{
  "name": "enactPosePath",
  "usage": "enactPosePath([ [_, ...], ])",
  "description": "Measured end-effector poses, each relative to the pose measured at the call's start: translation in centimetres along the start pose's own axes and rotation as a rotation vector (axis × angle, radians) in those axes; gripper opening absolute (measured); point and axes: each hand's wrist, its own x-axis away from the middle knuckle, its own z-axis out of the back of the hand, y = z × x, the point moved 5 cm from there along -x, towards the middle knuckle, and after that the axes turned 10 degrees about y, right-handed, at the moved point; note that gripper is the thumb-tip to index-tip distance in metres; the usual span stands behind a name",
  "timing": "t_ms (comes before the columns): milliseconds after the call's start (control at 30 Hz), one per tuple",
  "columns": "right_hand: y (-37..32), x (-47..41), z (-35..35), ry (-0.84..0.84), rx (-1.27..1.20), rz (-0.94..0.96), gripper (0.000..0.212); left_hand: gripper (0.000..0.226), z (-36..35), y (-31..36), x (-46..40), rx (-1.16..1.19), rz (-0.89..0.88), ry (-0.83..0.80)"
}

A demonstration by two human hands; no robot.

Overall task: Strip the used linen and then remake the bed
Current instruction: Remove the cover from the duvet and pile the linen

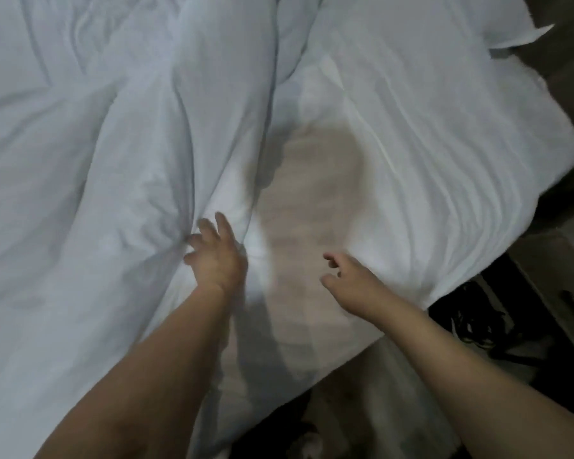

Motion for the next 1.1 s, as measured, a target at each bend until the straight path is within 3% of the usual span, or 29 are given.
enactPosePath([
  [100, -1.4, -5.9, -1.3, -0.058, -0.106, -0.012, 0.051, 0.051, -0.5, -2.3, -2.7, 0.185, 0.023, -0.015],
  [200, -5.3, -9.3, -1.4, -0.109, -0.519, -0.143, 0.042, 0.024, 5.0, -2.6, -1.3, 0.603, 0.06, -0.002],
  [267, -8.5, -10.6, -0.5, -0.179, -0.859, -0.252, 0.043, 0.013, 8.9, -1.9, 2.0, 0.93, 0.041, -0.151],
  [333, -10.9, -11.6, 0.9, -0.243, -1.127, -0.308, 0.064, 0.01, 11.0, -1.6, 5.6, 1.156, 0.073, -0.382],
  [400, -12.4, -11.5, 2.3, -0.263, -1.214, -0.3, 0.058, 0.015, 10.4, -2.2, 7.7, 1.144, 0.153, -0.54],
  [500, -12.7, -11.0, 3.3, -0.243, -1.091, -0.223, 0.017, 0.013, 7.9, -3.5, 7.7, 0.9, 0.294, -0.609],
  [567, -12.3, -10.4, 4.0, -0.263, -1.019, -0.183, 0.022, 0.021, 7.1, -3.1, 7.1, 0.737, 0.246, -0.54],
  [667, -10.9, -10.1, 5.3, -0.256, -0.91, -0.156, 0.022, 0.049, 9.0, 0.8, 6.4, 0.446, 0.107, -0.053],
  [700, -10.0, -10.3, 5.7, -0.238, -0.881, -0.157, 0.022, 0.061, 9.4, 3.3, 6.1, 0.416, 0.068, 0.042],
  [800, -6.6, -11.5, 6.7, -0.17, -0.844, -0.187, 0.017, 0.093, 7.0, 9.2, 4.2, 0.305, 0.023, -0.005],
  [867, -4.5, -12.8, 7.5, -0.104, -0.812, -0.202, 0.012, 0.074, 4.5, 9.7, 1.8, 0.323, 0.06, -0.067],
  [967, -3.2, -14.3, 8.2, -0.03, -0.733, -0.184, 0.014, 0.027, 4.9, 5.1, -0.8, 0.745, 0.309, -0.094],
  [1033, -3.4, -14.4, 7.8, -0.02, -0.666, -0.183, 0.019, 0.023, 7.0, -1.1, -1.2, 0.926, 0.497, -0.02],
  [1100, -4.8, -14.6, 7.2, -0.03, -0.594, -0.143, 0.029, 0.026, 9.4, -8.8, -1.8, 0.965, 0.758, 0.148],
])
